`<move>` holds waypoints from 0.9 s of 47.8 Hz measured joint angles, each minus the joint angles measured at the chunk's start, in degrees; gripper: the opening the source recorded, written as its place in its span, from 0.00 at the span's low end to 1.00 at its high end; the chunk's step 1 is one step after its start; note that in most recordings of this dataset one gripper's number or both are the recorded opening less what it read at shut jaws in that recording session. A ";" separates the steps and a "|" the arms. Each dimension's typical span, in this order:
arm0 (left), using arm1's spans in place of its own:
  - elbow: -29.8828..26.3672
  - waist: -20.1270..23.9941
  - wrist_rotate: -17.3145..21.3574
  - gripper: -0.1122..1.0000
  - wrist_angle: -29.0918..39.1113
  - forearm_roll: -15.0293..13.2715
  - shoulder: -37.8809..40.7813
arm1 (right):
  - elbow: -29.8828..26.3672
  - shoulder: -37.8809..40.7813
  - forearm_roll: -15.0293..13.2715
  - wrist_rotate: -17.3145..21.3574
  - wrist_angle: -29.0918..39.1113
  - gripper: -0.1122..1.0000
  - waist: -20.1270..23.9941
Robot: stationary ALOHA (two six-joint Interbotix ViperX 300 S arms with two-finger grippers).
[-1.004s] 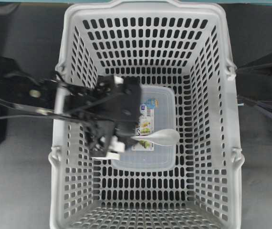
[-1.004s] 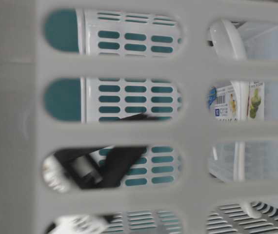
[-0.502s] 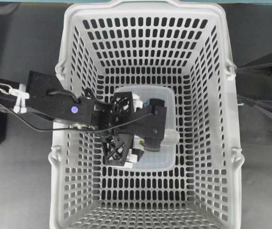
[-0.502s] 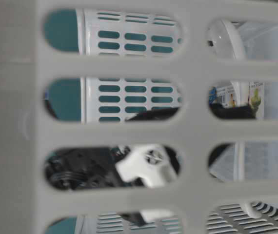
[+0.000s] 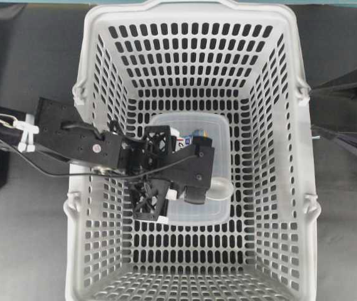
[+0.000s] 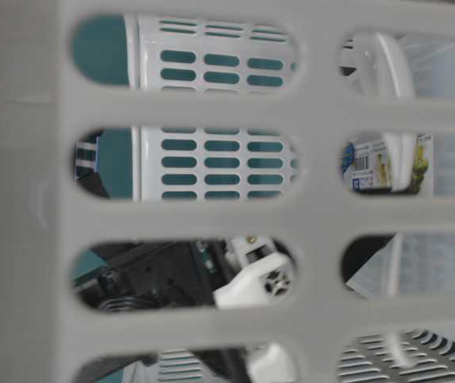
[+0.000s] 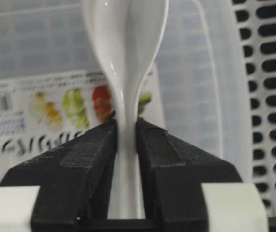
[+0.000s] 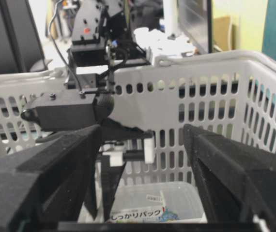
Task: Pick up the chinese spoon from the shopping basket with the left arm.
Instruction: 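Lift the white spoon upward out of the basket with the left gripper, then hold the white spoon raised above the container with the left gripper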
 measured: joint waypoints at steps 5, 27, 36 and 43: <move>-1.41 0.62 0.09 0.21 0.97 0.00 -1.32 | 0.00 0.00 -0.09 0.09 0.00 0.69 0.00; -16.44 0.62 -0.88 0.21 15.12 0.00 -8.88 | 0.00 0.00 0.00 0.09 0.00 0.69 -0.09; -21.62 0.70 -0.88 0.21 19.69 0.09 -9.93 | 0.00 0.00 0.00 0.09 0.00 0.69 0.00; -22.59 0.62 -1.23 0.21 22.50 0.00 -9.93 | 0.00 0.00 0.00 0.00 0.00 0.69 0.00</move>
